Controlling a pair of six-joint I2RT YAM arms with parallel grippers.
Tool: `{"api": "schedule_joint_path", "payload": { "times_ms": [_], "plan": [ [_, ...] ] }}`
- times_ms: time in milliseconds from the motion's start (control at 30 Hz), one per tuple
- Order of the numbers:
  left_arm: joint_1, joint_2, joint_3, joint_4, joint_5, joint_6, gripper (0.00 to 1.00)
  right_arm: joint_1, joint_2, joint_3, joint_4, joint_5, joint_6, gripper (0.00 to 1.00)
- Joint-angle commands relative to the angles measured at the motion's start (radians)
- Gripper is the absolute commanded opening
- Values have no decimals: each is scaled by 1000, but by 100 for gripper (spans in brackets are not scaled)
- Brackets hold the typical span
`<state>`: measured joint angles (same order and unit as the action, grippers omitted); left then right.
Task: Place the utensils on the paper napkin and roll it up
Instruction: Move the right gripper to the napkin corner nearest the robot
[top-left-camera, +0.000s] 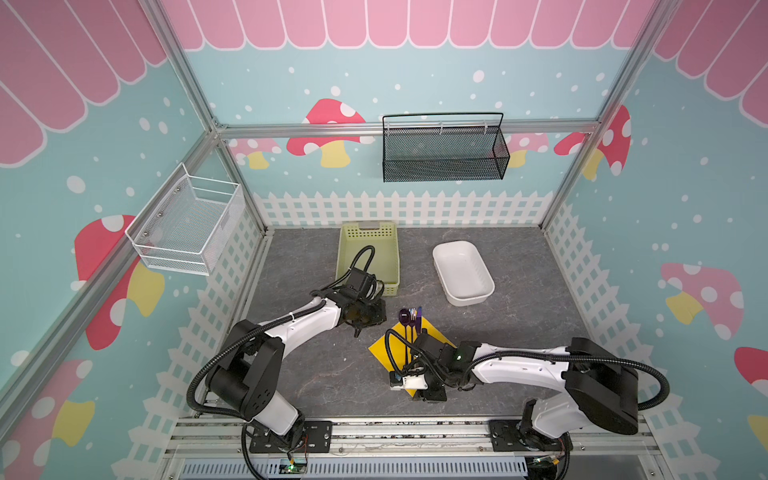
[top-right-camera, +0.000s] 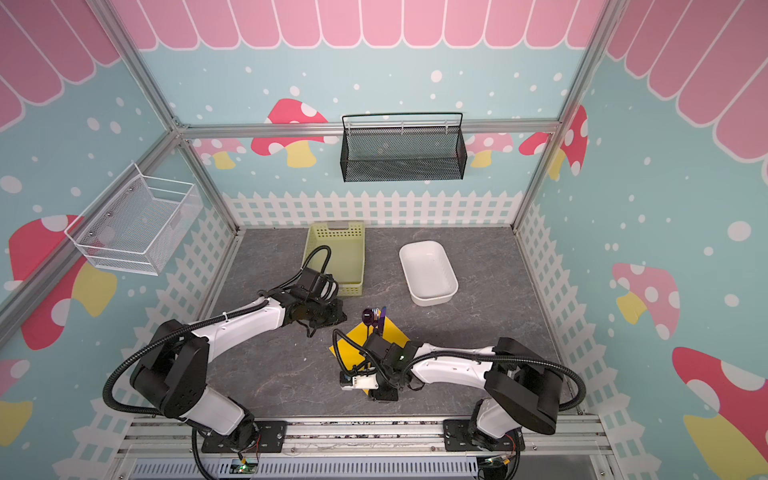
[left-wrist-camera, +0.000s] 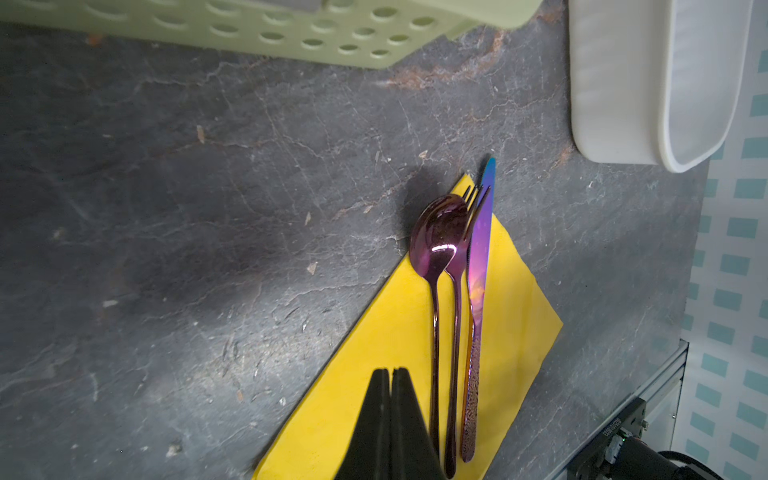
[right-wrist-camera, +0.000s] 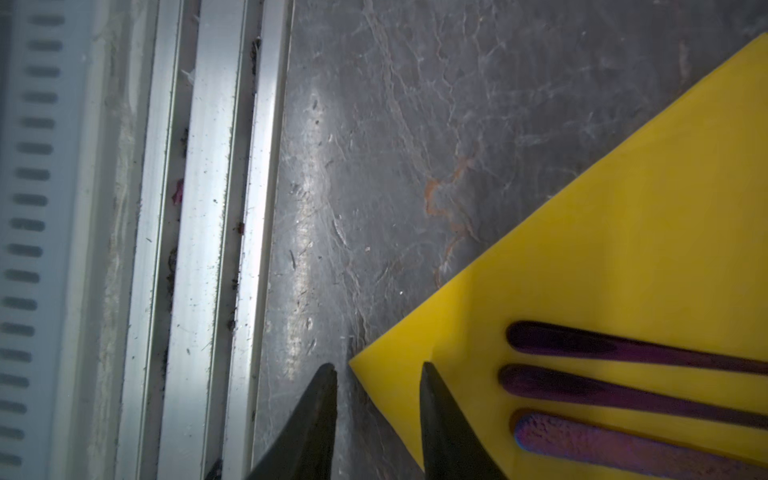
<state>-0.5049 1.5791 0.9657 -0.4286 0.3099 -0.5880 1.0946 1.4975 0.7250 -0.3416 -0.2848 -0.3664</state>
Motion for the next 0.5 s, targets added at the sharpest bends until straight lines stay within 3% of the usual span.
{"api": "schedule_joint_path", "payload": {
  "times_ms": [0,267,467],
  "plan": [
    [6,-25,-16,-10,0,-6,0,23,31,7,5,29,-37,38],
    [7,-26,-22,-10,-1,-6,0,37,54,4,23,83,-28,39],
    [8,-22,-22,-10,-2,-6,0,38,54,8,20,100,-13,25]
  ]
}}
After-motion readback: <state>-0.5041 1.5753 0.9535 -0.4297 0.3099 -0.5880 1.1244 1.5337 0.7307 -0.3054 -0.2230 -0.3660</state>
